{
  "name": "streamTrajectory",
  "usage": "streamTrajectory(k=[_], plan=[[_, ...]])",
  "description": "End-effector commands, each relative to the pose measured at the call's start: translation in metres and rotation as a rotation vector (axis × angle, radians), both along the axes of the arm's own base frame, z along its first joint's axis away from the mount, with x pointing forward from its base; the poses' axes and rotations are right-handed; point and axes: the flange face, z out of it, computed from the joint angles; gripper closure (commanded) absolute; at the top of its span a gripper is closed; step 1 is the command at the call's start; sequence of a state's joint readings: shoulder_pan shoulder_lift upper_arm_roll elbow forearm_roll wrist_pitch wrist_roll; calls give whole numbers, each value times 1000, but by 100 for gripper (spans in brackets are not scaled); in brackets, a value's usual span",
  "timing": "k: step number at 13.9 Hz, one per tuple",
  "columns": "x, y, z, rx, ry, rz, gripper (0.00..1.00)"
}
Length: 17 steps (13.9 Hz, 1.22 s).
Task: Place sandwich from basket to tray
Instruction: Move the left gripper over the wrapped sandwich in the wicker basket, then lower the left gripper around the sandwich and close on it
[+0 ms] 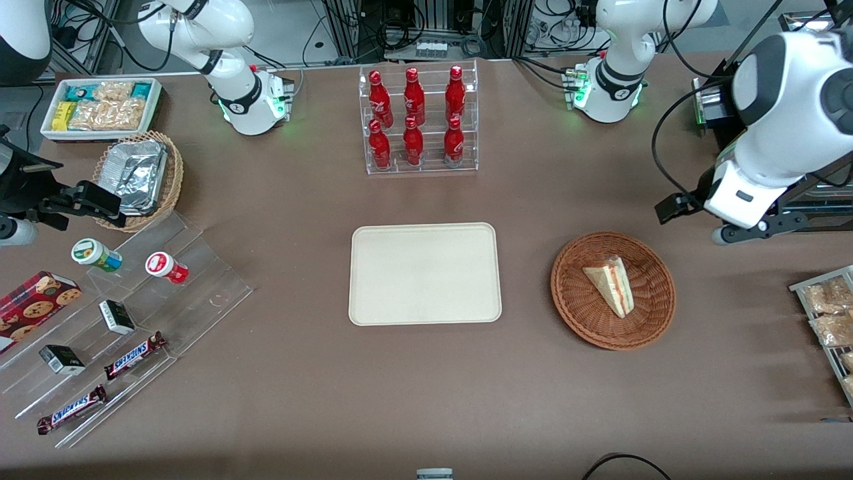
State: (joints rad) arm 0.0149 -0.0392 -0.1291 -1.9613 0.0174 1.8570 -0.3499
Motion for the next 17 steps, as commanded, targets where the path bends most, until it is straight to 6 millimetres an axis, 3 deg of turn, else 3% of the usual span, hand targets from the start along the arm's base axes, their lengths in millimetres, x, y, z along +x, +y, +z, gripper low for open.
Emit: streamTrajectory(k=[1, 4, 8, 17], plan=[[3, -13, -23, 9, -56, 112, 0], [12, -39, -50, 1, -54, 127, 0], [22, -57, -87, -17, -31, 109, 0], [30, -59, -165, -16, 76, 112, 0]])
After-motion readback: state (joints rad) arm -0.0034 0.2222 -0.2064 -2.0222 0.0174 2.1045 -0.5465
